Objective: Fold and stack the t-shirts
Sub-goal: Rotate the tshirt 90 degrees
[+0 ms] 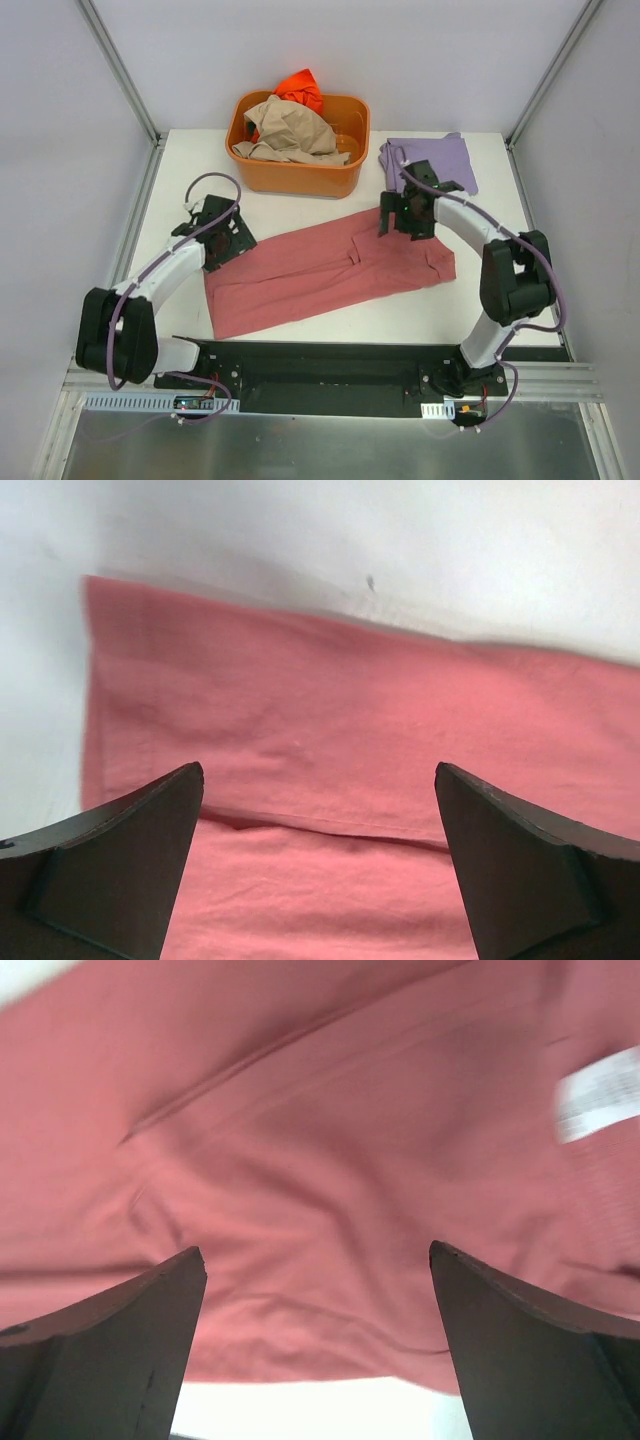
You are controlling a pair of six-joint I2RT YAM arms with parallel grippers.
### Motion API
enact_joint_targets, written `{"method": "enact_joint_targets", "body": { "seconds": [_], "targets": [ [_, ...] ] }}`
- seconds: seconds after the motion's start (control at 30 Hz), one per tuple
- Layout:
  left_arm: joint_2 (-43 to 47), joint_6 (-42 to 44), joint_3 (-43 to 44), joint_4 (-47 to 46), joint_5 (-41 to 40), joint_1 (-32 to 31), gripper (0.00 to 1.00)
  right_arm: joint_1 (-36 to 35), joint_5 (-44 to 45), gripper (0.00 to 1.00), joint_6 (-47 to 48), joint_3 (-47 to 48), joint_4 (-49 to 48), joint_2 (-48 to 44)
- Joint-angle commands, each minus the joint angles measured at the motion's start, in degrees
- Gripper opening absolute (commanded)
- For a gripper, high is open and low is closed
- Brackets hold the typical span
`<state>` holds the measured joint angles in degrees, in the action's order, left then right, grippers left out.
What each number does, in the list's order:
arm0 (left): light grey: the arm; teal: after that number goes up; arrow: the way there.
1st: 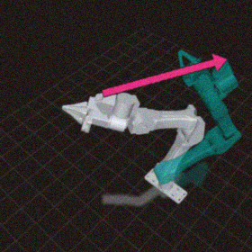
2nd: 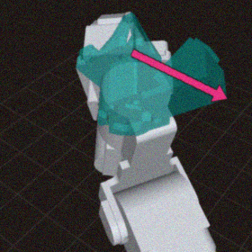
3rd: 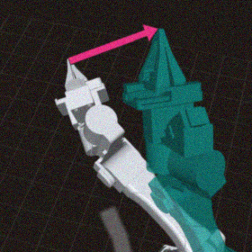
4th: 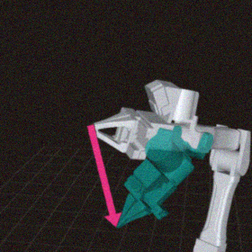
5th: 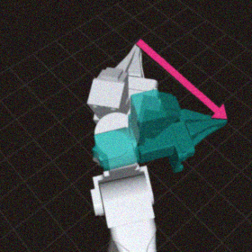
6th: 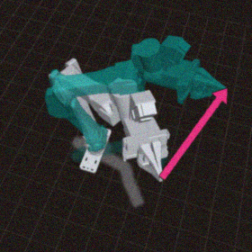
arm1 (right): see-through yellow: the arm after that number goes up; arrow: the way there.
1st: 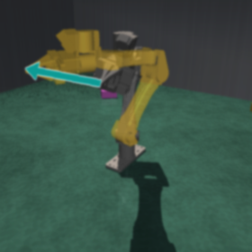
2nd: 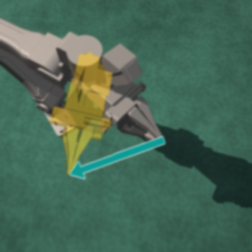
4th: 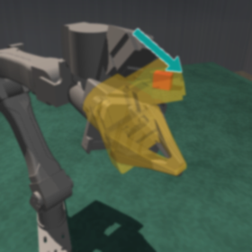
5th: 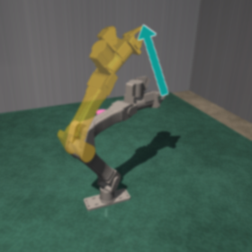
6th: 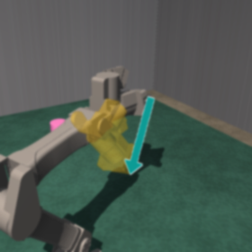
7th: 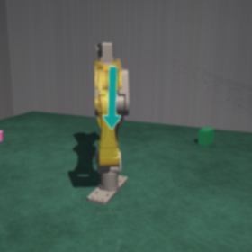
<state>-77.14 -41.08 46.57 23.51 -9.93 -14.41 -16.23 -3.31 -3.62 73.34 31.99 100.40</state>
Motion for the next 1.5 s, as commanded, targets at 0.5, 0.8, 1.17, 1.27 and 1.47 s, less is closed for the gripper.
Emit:
{"method": "enact_joint_targets", "body": {
  "seconds": [0.5,0.8,1.17,1.27,1.47],
  "targets": [
    [-6.78,-1.73,-1.14,1.89,9.49,-7.71,0.99,-1.45,-2.98,0.96,-5.63,-4.53,-0.08,6.64],
    [-7.41,-1.37,-4.64,1.89,22.93,-19.59,0.99,7.08,-2.67,0.96,0.1,10.93,11.25,15.61],
    [2.96,6.0,0.1,2.07,20.49,-22.32,0.99,8.49,2.96,0.96,6.16,6.03,8.44,-0.98],
    [4.72,7.59,1.51,2.07,15.75,-22.24,0.99,12.34,6.82,0.96,6.61,7.16,10.01,-1.0],
    [-1.94,7.86,6.07,0.85,10.29,-21.1,0.99,17.28,4.02,0.96,-2.79,6.81,9.51,4.35]
  ]
}}
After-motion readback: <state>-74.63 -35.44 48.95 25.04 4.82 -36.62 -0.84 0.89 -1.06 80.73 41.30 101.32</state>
